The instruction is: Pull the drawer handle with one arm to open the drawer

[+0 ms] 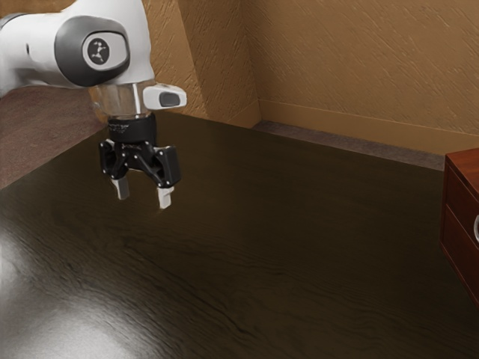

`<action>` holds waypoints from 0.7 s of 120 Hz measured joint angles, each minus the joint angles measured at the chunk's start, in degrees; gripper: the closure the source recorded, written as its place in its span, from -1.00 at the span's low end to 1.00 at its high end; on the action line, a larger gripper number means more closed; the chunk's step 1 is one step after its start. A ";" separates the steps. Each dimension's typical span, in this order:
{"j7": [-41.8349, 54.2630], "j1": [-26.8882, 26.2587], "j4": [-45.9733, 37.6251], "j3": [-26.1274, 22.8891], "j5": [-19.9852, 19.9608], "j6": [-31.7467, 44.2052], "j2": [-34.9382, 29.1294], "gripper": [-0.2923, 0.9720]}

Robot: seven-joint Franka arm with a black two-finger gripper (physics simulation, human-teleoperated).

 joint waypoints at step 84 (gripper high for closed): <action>-31.06 -5.48 7.62 -14.10 -5.39 13.80 2.63 -0.54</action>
